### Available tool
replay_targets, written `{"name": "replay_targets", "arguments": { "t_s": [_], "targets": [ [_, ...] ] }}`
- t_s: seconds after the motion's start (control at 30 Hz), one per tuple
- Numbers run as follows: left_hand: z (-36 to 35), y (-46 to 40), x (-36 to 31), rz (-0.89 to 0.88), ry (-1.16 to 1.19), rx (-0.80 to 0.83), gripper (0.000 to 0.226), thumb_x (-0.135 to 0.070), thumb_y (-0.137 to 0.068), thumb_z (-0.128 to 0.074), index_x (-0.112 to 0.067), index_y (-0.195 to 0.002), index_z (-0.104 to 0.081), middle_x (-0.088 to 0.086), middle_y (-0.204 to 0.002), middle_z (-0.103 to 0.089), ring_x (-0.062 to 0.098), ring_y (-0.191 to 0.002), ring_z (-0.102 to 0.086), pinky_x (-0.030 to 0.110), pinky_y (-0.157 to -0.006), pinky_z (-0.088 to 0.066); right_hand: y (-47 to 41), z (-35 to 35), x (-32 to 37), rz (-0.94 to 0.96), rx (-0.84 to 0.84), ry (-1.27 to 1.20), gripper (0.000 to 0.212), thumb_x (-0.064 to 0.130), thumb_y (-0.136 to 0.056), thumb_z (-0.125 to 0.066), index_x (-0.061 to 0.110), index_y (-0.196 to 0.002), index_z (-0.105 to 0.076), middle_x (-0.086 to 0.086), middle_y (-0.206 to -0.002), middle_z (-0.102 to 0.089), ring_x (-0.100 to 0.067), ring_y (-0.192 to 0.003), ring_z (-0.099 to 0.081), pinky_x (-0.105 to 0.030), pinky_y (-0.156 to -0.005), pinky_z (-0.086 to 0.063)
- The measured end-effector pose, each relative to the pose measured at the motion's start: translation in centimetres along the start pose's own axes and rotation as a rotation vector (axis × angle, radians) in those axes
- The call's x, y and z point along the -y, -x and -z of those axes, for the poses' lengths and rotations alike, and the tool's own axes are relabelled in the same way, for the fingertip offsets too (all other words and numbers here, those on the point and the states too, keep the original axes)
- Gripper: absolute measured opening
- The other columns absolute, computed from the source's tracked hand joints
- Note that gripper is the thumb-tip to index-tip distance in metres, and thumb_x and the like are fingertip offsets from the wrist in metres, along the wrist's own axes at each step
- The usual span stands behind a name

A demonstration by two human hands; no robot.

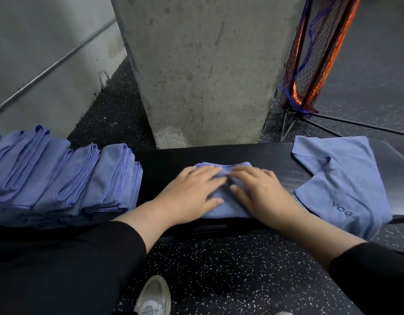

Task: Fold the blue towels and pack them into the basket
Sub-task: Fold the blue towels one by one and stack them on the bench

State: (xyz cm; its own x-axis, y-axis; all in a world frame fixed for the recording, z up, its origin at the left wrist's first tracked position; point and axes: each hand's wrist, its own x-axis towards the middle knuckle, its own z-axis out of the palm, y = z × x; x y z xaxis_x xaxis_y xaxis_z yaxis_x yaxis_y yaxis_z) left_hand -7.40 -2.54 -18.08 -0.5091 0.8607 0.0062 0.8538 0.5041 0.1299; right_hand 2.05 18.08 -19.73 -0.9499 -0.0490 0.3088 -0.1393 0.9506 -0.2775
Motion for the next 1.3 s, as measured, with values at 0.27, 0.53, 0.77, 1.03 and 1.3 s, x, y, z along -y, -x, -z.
{"name": "replay_targets", "arguments": {
  "t_s": [0.27, 0.53, 0.77, 1.03, 1.3],
  "targets": [
    [-1.5, 0.3, 0.2, 0.158, 0.025, 0.261, 0.07, -0.065, -0.101, -0.021, -0.037, -0.159, 0.006, -0.017, -0.165, 0.019, 0.005, -0.152, 0.019, 0.051, -0.125, 0.002, 0.6, -0.4, -1.6, -0.133, 0.47, 0.007, 0.079, 0.068, -0.09, 0.001, 0.032, -0.16, -0.008, 0.023, -0.163, 0.009, 0.004, -0.149, 0.01, -0.047, -0.125, -0.002],
    [-0.9, 0.4, 0.2, 0.156, 0.088, 0.253, 0.069, -0.065, -0.101, -0.024, -0.036, -0.161, -0.005, -0.013, -0.168, 0.011, 0.005, -0.153, 0.014, 0.05, -0.125, 0.004, 3.4, 0.5, -4.0, 0.104, 0.225, -0.087, 0.063, 0.075, -0.083, -0.055, 0.031, -0.128, -0.055, 0.009, -0.141, -0.046, -0.013, -0.133, -0.045, -0.038, -0.1, -0.041],
    [0.6, 1.3, 0.0, 0.051, 0.038, 0.166, 0.085, -0.081, -0.085, -0.041, -0.032, -0.155, -0.035, -0.012, -0.166, -0.02, 0.004, -0.153, -0.01, 0.043, -0.125, -0.005, 2.7, 1.1, -2.4, -0.018, 0.165, -0.069, 0.029, 0.047, -0.092, -0.047, 0.028, -0.11, -0.058, 0.018, -0.117, -0.059, -0.009, -0.11, -0.059, -0.043, -0.09, -0.049],
    [1.7, 2.9, 0.7, 0.226, 0.405, 0.023, 0.025, -0.051, -0.091, -0.064, -0.031, -0.079, -0.056, -0.009, -0.075, -0.062, 0.009, -0.074, -0.058, 0.031, -0.069, -0.047, 2.3, 3.2, -1.3, -0.033, 0.288, -0.021, 0.047, 0.075, -0.081, -0.046, 0.036, -0.108, -0.047, 0.023, -0.098, -0.057, 0.007, -0.083, -0.045, -0.034, -0.087, -0.04],
    [1.9, 0.4, 1.3, 0.455, 0.679, -0.099, 0.016, -0.041, -0.088, -0.07, -0.028, -0.09, -0.06, -0.008, -0.082, -0.065, 0.011, -0.077, -0.061, 0.034, -0.072, -0.05, 0.2, 2.9, -1.1, -0.327, 0.138, -0.263, 0.027, 0.043, -0.091, -0.067, 0.033, -0.111, -0.052, 0.014, -0.08, -0.062, -0.003, -0.073, -0.057, -0.027, -0.068, -0.04]
  ]
}}
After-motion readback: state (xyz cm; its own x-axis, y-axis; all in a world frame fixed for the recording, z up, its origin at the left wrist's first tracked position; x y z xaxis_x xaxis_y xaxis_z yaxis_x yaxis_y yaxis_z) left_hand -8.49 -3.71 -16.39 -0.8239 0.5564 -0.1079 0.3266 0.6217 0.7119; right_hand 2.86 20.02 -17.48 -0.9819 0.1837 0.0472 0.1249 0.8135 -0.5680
